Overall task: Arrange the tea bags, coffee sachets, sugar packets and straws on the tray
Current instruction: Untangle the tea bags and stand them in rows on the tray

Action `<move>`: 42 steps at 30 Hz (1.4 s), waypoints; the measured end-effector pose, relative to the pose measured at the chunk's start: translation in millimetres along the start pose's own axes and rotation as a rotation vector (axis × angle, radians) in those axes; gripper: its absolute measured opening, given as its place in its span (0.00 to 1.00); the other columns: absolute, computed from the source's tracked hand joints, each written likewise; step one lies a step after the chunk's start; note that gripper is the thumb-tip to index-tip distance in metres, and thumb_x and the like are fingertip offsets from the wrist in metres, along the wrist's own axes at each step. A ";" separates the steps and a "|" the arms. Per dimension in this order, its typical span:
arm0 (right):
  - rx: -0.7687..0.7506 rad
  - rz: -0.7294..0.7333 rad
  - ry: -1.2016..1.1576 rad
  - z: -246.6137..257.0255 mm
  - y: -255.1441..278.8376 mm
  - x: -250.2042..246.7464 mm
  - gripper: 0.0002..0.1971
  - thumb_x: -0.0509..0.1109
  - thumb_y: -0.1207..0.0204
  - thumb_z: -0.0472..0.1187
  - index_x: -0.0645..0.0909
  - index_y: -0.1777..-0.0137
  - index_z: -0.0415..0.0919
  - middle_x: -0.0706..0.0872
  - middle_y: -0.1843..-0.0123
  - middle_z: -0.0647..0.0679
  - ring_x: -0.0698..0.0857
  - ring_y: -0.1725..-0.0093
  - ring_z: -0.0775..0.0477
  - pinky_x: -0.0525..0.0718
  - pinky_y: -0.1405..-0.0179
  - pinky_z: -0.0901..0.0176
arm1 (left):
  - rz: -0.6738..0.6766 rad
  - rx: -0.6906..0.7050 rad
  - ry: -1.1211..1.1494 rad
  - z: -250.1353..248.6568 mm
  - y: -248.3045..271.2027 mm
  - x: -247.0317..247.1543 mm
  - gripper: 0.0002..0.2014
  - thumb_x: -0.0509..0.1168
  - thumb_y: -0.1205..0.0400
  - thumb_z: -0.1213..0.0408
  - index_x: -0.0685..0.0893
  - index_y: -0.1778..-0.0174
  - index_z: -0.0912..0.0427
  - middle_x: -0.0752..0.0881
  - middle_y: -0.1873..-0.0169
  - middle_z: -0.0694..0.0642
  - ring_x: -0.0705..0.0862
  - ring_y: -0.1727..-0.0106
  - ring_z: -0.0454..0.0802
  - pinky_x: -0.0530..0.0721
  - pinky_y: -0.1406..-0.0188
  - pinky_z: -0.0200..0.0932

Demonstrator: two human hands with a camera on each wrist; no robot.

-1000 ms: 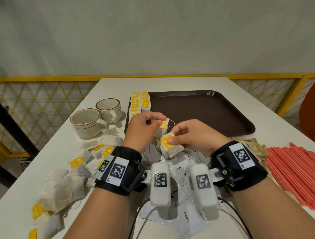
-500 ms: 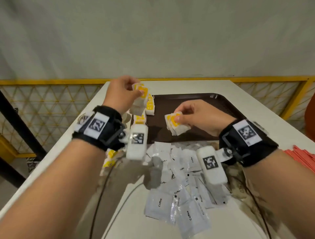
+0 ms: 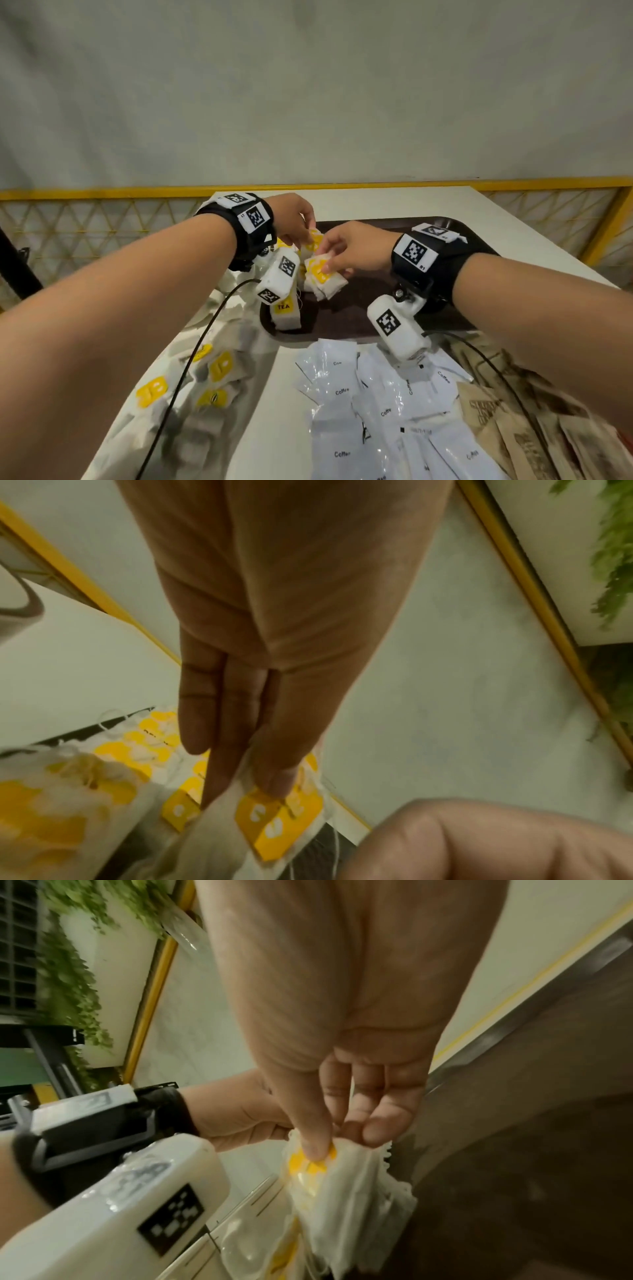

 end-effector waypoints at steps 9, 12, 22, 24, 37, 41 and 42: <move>0.033 0.168 -0.089 -12.9 -12.5 15.8 0.09 0.72 0.22 0.37 0.83 0.45 0.35 0.86 0.54 0.40 0.85 0.61 0.48 0.86 0.63 0.59 | -0.016 0.035 0.010 10.3 -11.1 -3.4 0.07 0.69 0.21 0.71 0.80 0.60 0.55 0.88 0.60 0.57 0.86 0.63 0.48 0.87 0.55 0.44; 0.073 0.002 -0.145 -18.9 -14.9 -3.9 0.09 0.70 0.20 0.41 0.84 0.49 0.35 0.88 0.57 0.44 0.83 0.67 0.52 0.82 0.69 0.65 | -0.048 0.049 0.066 11.7 -7.1 -9.6 0.07 0.69 0.21 0.71 0.80 0.60 0.55 0.87 0.62 0.54 0.86 0.63 0.46 0.86 0.59 0.40; 0.151 -0.092 -0.079 -23.9 -34.4 9.5 0.10 0.78 0.29 0.32 0.78 0.62 0.38 0.82 0.61 0.36 0.79 0.66 0.45 0.80 0.70 0.61 | -0.179 0.015 0.123 17.9 -3.3 -18.9 0.07 0.66 0.18 0.70 0.79 0.60 0.55 0.86 0.63 0.55 0.85 0.64 0.48 0.87 0.59 0.42; 0.147 -0.098 -0.065 -23.1 -38.0 11.6 0.15 0.80 0.32 0.31 0.75 0.58 0.42 0.82 0.62 0.42 0.81 0.64 0.47 0.83 0.68 0.59 | -0.186 0.003 0.126 19.5 -4.2 -17.3 0.07 0.65 0.18 0.71 0.78 0.60 0.55 0.86 0.63 0.56 0.85 0.64 0.50 0.87 0.60 0.42; 0.130 0.189 -0.105 -27.3 -27.2 7.2 0.09 0.71 0.25 0.26 0.84 0.53 0.40 0.88 0.57 0.46 0.87 0.57 0.53 0.86 0.54 0.59 | 0.028 -0.029 0.157 15.0 -15.4 5.6 0.07 0.65 0.19 0.75 0.80 0.58 0.59 0.85 0.62 0.58 0.85 0.72 0.43 0.88 0.67 0.36; 0.246 0.027 -0.126 -34.1 -32.0 -9.6 0.09 0.64 0.21 0.26 0.80 0.59 0.37 0.87 0.58 0.41 0.87 0.56 0.46 0.85 0.55 0.58 | 0.032 -0.052 0.076 21.2 -16.7 13.3 0.08 0.67 0.20 0.74 0.80 0.59 0.56 0.86 0.61 0.58 0.86 0.65 0.47 0.88 0.61 0.39; 0.246 -0.006 -0.131 -34.0 -33.2 -10.6 0.08 0.66 0.22 0.26 0.80 0.59 0.37 0.87 0.59 0.41 0.87 0.56 0.45 0.86 0.56 0.58 | 0.029 -0.054 0.051 21.8 -17.2 14.0 0.08 0.67 0.21 0.74 0.81 0.59 0.56 0.86 0.60 0.57 0.86 0.64 0.48 0.88 0.59 0.40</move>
Point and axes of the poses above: each hand's wrist, its own y-axis away from the middle knuckle, its own x-axis out of the palm, z = x × y, the point moved 5 cm from there along -y, towards the middle knuckle
